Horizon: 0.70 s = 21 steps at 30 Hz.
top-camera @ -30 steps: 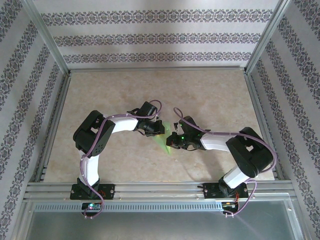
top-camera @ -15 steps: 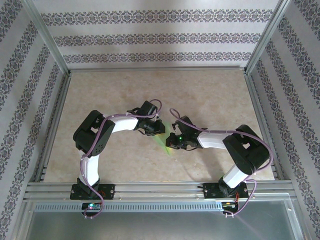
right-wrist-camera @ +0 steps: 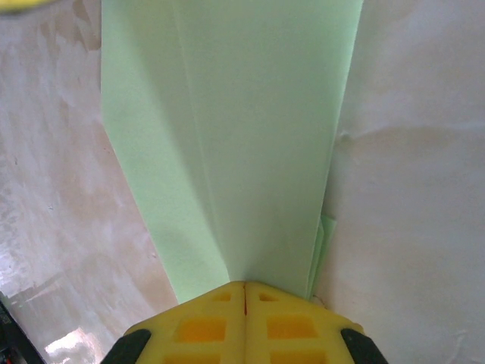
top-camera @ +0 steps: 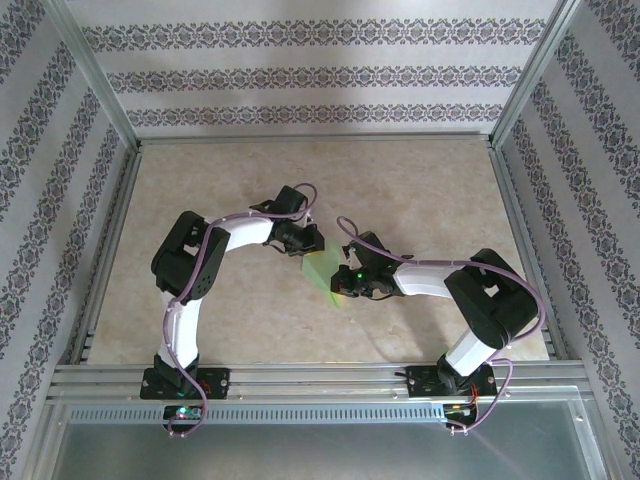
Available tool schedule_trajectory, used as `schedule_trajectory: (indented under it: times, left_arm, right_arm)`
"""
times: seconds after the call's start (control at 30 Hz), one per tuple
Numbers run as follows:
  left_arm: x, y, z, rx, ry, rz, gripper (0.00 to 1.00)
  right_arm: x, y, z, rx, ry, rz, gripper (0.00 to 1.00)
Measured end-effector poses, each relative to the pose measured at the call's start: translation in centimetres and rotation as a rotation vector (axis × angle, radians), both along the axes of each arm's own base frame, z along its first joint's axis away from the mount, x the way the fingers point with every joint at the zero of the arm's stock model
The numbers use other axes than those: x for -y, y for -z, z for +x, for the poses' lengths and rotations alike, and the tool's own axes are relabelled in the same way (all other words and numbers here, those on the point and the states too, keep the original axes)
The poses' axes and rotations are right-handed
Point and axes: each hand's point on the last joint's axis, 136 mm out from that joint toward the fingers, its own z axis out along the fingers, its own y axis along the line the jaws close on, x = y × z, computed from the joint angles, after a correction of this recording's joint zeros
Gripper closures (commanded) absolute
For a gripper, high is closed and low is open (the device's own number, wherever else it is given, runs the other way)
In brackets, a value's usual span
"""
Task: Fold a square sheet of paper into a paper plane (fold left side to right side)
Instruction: Fourth fold the wing at the center of the table.
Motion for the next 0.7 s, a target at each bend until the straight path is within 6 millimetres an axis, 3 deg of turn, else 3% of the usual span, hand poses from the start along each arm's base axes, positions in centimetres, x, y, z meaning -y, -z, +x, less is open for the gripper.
schedule_trajectory:
  times: [0.13, 0.37, 0.57, 0.7]
  left_arm:
    - [-1.6, 0.0, 2.1, 0.034, -0.042, 0.025, 0.83]
    - [-3.2, -0.8, 3.0, 0.092, -0.069, 0.069, 0.83]
    - [-4.7, -5.8, 1.7, 0.201, -0.085, 0.058, 0.83]
    - [-3.7, -8.9, 0.0, 0.266, -0.055, 0.002, 0.83]
  right_arm:
    - [0.0, 0.0, 0.0, 0.0, 0.0, 0.0, 1.0]
    - [0.1, 0.0, 0.1, 0.01, -0.014, -0.003, 1.0]
    - [1.1, -0.1, -0.1, -0.001, -0.04, -0.012, 1.0]
    - [1.6, -0.1, -0.1, -0.008, -0.056, -0.022, 1.0]
